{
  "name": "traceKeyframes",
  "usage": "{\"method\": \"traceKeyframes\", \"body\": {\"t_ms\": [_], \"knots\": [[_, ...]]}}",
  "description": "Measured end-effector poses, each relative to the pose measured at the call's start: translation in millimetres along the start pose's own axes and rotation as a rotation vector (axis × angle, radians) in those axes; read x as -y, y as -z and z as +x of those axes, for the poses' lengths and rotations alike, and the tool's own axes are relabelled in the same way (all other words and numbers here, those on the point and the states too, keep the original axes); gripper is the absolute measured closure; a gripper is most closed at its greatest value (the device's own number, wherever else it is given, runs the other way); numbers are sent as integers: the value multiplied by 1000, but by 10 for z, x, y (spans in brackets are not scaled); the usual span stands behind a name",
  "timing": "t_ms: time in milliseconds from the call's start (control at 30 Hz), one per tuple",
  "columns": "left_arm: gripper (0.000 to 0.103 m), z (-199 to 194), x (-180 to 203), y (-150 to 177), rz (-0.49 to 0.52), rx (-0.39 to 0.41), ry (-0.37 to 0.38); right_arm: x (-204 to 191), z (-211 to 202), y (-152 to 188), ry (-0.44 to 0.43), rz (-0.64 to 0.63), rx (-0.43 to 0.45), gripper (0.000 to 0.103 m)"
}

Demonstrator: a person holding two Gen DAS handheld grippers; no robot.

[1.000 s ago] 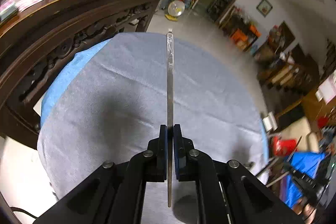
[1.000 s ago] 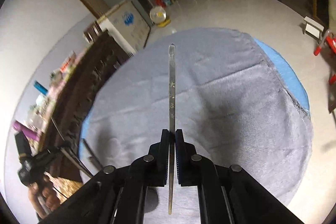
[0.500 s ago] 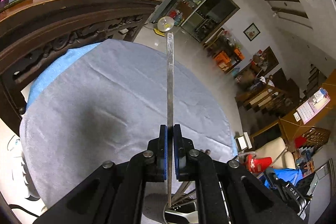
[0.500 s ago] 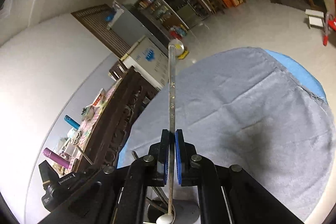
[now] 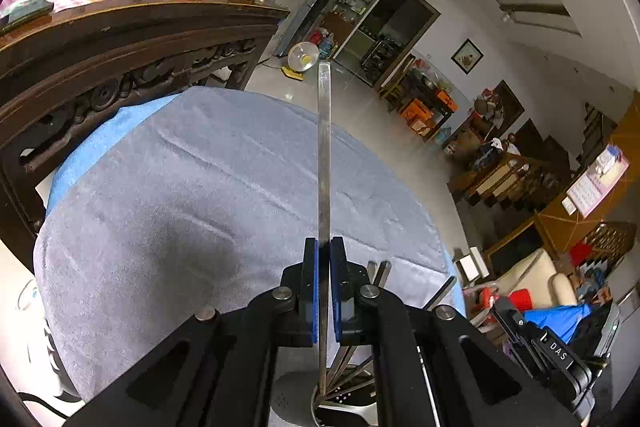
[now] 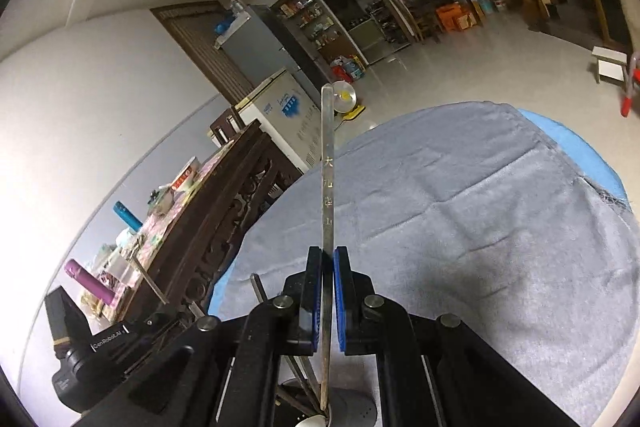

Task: Organize utensils
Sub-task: 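Lower both chopsticks into the black holder and push them down with both grippers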

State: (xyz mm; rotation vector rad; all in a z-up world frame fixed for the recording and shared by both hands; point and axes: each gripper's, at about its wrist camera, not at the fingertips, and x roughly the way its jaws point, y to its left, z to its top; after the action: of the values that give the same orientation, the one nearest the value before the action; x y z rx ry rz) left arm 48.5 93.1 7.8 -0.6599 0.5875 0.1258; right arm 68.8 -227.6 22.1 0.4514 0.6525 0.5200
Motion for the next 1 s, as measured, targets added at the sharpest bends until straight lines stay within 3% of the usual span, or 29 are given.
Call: {"method": "traceKeyframes", "body": {"t_ms": [1000], "knots": [[98, 116, 156, 373, 133, -30, -26, -252, 52, 496, 17, -171, -46, 96]]}}
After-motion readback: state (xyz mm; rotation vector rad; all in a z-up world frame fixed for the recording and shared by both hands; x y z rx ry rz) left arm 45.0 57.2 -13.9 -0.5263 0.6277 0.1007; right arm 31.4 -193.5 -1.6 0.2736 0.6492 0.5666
